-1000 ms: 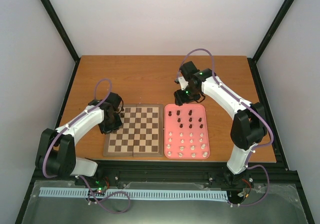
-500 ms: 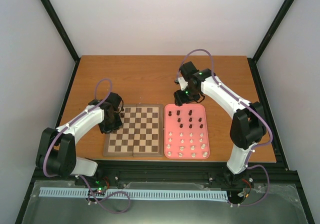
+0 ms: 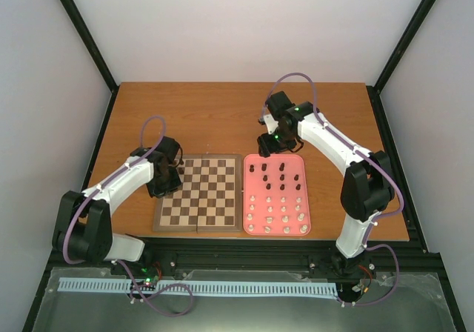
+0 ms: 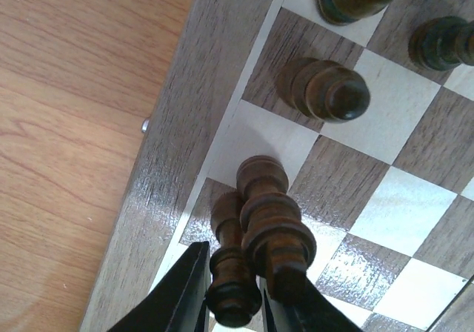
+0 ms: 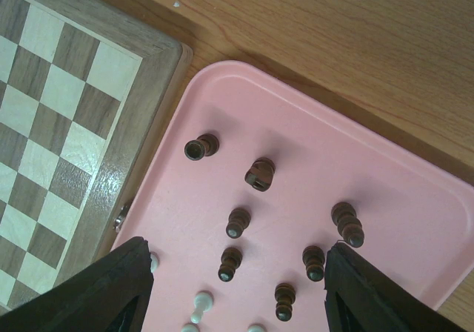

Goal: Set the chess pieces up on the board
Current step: Place the chess piece on the chessboard.

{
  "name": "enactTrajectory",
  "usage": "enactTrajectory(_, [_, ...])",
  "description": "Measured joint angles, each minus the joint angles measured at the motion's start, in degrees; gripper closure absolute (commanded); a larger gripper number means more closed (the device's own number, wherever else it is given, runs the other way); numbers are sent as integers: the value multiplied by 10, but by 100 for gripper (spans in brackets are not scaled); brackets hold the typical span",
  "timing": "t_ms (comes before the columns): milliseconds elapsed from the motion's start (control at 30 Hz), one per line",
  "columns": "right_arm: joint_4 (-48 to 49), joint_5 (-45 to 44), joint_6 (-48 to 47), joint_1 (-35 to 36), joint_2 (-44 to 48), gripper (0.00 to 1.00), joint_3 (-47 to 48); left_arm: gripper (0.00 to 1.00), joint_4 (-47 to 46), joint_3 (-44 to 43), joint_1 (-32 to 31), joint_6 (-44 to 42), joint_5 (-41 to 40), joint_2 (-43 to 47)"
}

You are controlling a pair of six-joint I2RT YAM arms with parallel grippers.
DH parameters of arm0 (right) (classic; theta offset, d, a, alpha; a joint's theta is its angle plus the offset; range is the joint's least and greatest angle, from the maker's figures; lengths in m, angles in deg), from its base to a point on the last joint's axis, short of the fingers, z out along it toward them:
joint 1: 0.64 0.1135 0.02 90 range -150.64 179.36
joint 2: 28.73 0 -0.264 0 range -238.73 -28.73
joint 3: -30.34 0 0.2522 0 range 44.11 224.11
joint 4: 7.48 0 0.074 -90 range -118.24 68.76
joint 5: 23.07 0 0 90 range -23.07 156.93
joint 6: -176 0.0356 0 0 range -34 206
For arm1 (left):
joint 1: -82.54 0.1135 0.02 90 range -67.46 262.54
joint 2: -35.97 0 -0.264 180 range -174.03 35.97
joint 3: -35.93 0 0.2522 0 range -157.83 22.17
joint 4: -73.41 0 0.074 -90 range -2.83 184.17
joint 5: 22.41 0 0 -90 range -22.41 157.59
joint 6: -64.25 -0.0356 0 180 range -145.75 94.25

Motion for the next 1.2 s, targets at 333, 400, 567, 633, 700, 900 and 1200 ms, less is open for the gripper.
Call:
enactTrajectory(333, [0, 3, -1, 0, 0, 37, 0, 76, 11, 1, 0, -1, 6, 13])
enactTrajectory(400, [0, 3, -1, 0, 0, 37, 0, 76, 12, 2, 0, -1, 8, 14])
enactTrajectory(567, [1, 7, -1, 0, 0, 37, -1, 76, 12, 5, 0, -2, 8, 15])
enactTrajectory(633, [2, 7, -1, 0, 0, 37, -3, 76, 12, 5, 0, -2, 8, 15])
enactTrajectory(700, [2, 7, -2, 0, 0, 37, -4, 80, 12, 5, 0, -2, 8, 14])
enactTrajectory(900, [2, 7, -2, 0, 0, 37, -4, 97, 9, 5, 0, -10, 11, 10])
enactTrajectory(1200, [2, 8, -3, 0, 0, 37, -4, 97, 10, 5, 0, -12, 22, 8])
